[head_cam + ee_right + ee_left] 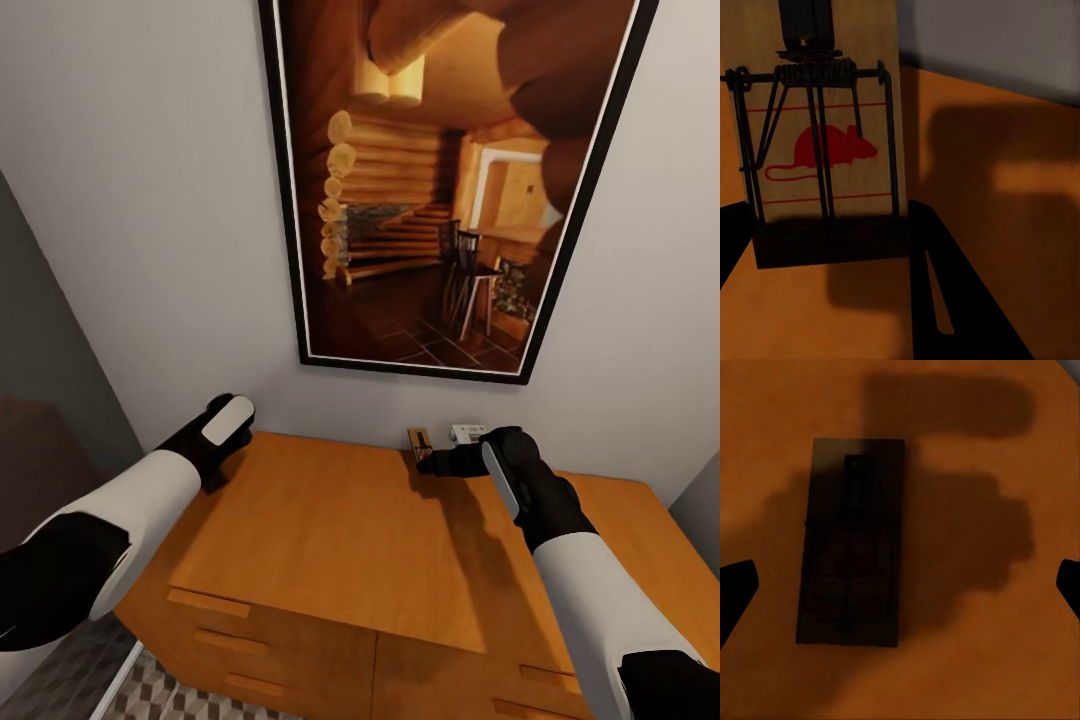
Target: Take the four mousetraps from the cabinet in the bathroom and place them on the bathroom floor. Make sure all four end up on the same floor surface, and ensure that at least two of them are either under or directly next to the same bathroom sink.
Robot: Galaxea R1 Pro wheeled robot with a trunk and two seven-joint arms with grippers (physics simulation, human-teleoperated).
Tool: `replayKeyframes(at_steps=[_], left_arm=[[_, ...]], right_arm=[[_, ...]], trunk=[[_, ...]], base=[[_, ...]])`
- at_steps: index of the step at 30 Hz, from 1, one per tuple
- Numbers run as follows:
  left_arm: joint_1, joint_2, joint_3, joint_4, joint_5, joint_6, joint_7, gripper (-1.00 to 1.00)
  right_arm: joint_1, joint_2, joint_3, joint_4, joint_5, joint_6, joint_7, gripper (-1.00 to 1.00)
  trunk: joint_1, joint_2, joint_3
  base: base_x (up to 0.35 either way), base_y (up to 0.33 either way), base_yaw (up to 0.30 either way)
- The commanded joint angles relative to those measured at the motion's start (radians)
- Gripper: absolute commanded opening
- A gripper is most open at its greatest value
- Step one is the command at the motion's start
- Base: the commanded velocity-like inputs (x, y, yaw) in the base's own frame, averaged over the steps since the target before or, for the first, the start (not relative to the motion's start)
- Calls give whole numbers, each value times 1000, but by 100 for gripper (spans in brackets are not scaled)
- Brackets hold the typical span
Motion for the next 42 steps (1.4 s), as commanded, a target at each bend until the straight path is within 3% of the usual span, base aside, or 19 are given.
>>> replayKeyframes(at_steps=[1,6,11,16,18,22,28,32,42], left_arm=[[-1,1,-8,10,3,9,4,100],[0,-1,-8,40,4,8,3,100],[0,-1,-8,51,4,8,3,100],[0,-1,-8,54,4,8,3,100],[0,0,-8,54,4,8,3,100],[0,0,-8,54,4,8,3,100],[0,0,-8,55,4,8,3,100],[0,1,-8,57,5,8,3,100],[10,2,-8,57,6,8,2,100]], right_arm=[[-1,-1,2,-1,-6,5,-2,-100],[0,-1,8,-1,-6,5,0,-100],[13,-1,63,-7,-6,5,54,-100],[18,-6,125,-9,-5,7,289,-100],[19,-8,156,-9,-4,8,432,-100],[19,-12,208,-9,-2,10,590,-100],[19,-18,239,-13,-4,9,665,-100],[19,-29,245,-14,-2,9,755,-100],[19,-33,246,-13,2,8,794,-100]], trunk=[[0,-1,-1],[0,-1,-1],[0,-1,-1],[0,-1,-1],[0,-1,-1],[0,-1,-1],[0,-1,-1],[0,-1,-1],[0,-1,-1]], base=[[2,0,0],[1,0,0],[0,0,0],[0,0,0],[0,0,0],[0,0,0],[0,0,0],[0,0,0],[0,0,0]])
